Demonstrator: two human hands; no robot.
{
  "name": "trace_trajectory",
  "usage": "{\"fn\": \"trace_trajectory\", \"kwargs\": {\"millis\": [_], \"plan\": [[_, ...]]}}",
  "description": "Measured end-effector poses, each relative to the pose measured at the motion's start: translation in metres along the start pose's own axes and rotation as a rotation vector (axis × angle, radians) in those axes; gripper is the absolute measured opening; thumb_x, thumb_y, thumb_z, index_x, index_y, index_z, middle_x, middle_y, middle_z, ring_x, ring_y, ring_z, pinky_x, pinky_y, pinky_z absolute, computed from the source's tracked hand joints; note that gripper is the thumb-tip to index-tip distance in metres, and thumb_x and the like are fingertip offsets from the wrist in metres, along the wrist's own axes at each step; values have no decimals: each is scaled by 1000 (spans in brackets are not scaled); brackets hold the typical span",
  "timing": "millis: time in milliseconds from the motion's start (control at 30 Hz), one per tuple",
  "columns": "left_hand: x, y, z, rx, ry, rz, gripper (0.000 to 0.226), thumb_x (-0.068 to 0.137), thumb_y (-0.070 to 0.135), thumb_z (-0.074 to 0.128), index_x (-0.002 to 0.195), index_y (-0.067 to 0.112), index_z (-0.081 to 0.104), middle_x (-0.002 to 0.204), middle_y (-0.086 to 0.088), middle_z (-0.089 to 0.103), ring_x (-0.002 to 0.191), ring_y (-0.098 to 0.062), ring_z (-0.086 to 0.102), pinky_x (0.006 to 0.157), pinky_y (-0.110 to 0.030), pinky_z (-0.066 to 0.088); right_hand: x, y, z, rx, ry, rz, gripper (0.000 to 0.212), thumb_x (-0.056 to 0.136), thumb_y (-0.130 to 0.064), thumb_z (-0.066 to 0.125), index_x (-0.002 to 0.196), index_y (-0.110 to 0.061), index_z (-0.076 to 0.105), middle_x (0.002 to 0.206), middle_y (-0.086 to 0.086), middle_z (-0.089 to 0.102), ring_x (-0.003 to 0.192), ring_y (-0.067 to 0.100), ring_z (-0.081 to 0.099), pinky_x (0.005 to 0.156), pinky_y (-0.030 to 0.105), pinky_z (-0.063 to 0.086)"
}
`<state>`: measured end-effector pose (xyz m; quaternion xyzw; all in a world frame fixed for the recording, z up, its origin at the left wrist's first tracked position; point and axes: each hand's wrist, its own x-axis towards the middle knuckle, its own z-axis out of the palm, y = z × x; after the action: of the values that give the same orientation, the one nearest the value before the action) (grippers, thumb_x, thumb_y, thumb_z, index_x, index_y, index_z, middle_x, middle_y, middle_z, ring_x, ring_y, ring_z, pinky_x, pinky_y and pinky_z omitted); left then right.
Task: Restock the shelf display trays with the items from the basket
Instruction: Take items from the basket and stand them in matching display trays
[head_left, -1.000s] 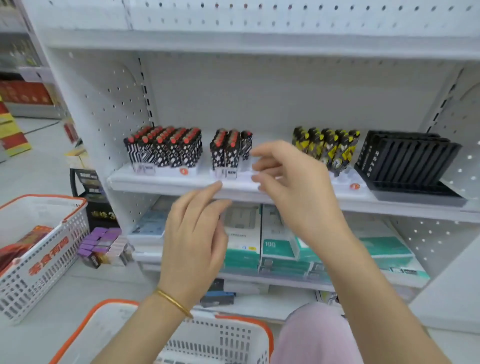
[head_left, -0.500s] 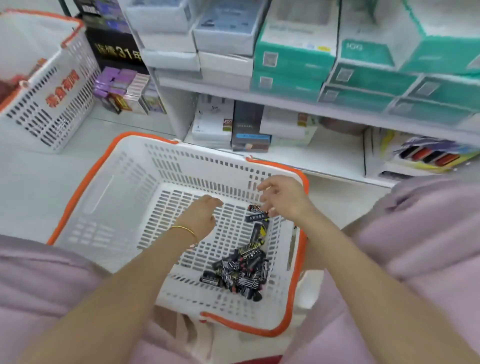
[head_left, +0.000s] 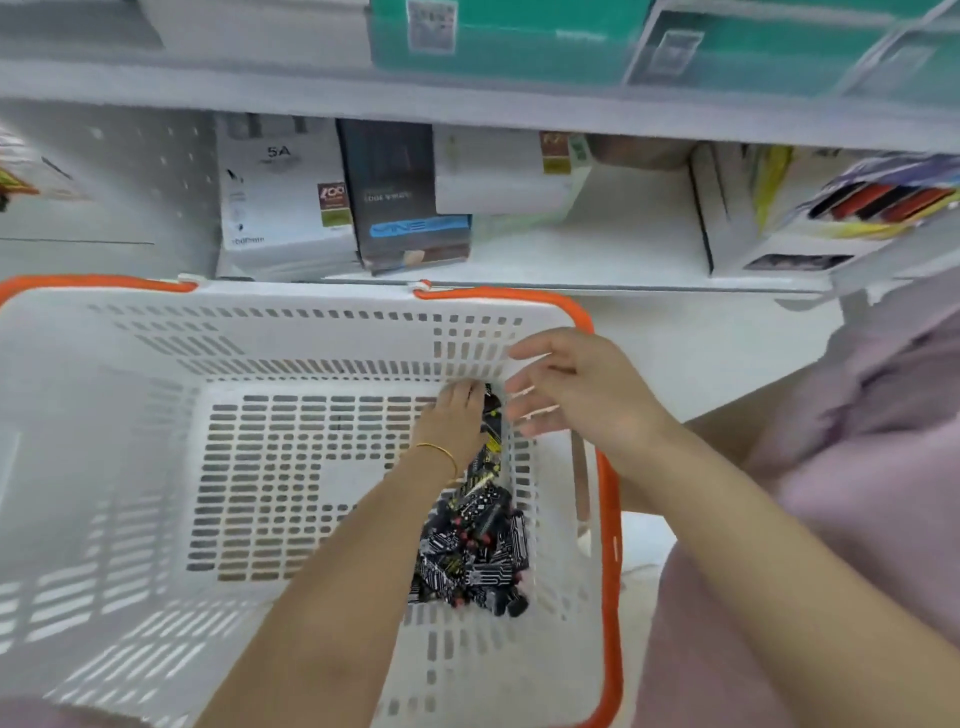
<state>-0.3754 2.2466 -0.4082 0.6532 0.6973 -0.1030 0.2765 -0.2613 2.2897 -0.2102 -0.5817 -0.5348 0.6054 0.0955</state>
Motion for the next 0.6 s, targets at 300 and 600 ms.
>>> {"fn": "trace_trajectory", "kwargs": {"millis": [300, 600], "plan": [[6, 20, 15, -121, -71, -258, 91, 77, 64, 59, 136, 4, 24, 135, -13, 33, 124, -30, 34, 92, -36, 42, -1, -1, -2, 108, 47, 32, 27, 93, 2, 44, 114, -9, 56, 93, 16, 66, 70, 22, 67, 61, 29, 58], [-10, 39, 26, -244, -144, -438, 91, 78, 49, 66, 138, 5, 14, 130, -17, 31, 120, -30, 36, 80, -31, 42, -2, 0, 4, 112, -1, 40, 24, 94, -2, 45, 115, -10, 54, 94, 15, 64, 66, 19, 65, 59, 27, 57]]}}
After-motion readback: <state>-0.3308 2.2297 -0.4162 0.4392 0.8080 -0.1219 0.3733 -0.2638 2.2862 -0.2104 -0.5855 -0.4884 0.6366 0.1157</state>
